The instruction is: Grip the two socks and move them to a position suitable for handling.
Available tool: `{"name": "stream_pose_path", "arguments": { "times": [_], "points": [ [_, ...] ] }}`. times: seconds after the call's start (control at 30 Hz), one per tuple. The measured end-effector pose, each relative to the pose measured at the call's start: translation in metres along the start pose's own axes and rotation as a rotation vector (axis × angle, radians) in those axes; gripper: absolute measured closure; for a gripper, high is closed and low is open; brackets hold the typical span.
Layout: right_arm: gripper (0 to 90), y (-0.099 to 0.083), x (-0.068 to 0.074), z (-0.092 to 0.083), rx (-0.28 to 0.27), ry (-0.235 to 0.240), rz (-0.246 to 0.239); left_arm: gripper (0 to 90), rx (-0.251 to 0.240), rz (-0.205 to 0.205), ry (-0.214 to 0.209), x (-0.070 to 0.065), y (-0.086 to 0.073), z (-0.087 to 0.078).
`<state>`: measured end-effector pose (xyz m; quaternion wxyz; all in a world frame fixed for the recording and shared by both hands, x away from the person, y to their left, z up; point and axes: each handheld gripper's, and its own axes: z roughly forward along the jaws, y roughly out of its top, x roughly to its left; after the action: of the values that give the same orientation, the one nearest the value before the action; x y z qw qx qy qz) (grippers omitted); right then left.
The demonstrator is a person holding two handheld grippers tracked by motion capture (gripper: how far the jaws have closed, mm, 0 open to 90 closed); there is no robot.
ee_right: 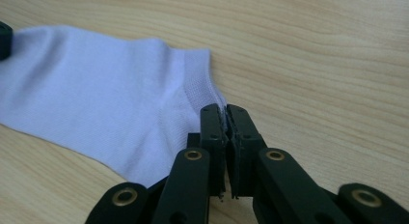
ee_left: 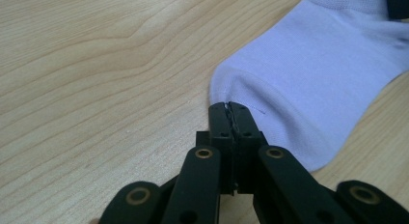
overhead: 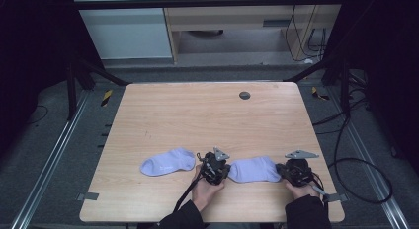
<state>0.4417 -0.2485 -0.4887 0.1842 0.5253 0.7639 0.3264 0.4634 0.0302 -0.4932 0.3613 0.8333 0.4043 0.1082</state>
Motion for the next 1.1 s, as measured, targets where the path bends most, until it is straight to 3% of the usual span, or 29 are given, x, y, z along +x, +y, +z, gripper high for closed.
{"name": "stream_pose_path", "arguments": {
  "times": [0.17, 0.27, 0.53, 0.77, 1.1],
  "points": [
    [87.3, 0.003, 0.003, -0.012, -0.042, 0.029, 0.013, 89.4, -0.031, 0.005, -0.036, 0.004, 0.003, -0.014],
    [87.4, 0.008, 0.012, -0.027, -0.090, 0.053, 0.000, 89.4, -0.057, 0.014, -0.060, 0.009, 0.004, -0.032],
    [87.4, 0.016, 0.033, -0.042, -0.129, 0.112, -0.022, 89.4, -0.061, 0.046, -0.073, 0.022, 0.002, -0.066],
    [87.4, 0.019, 0.055, -0.039, -0.118, 0.154, -0.048, 89.4, -0.049, 0.062, -0.062, 0.033, -0.011, -0.083],
    [87.3, 0.020, 0.089, -0.023, -0.087, 0.211, -0.080, 89.4, -0.019, 0.031, -0.040, 0.058, -0.042, -0.100]
  ]
}}
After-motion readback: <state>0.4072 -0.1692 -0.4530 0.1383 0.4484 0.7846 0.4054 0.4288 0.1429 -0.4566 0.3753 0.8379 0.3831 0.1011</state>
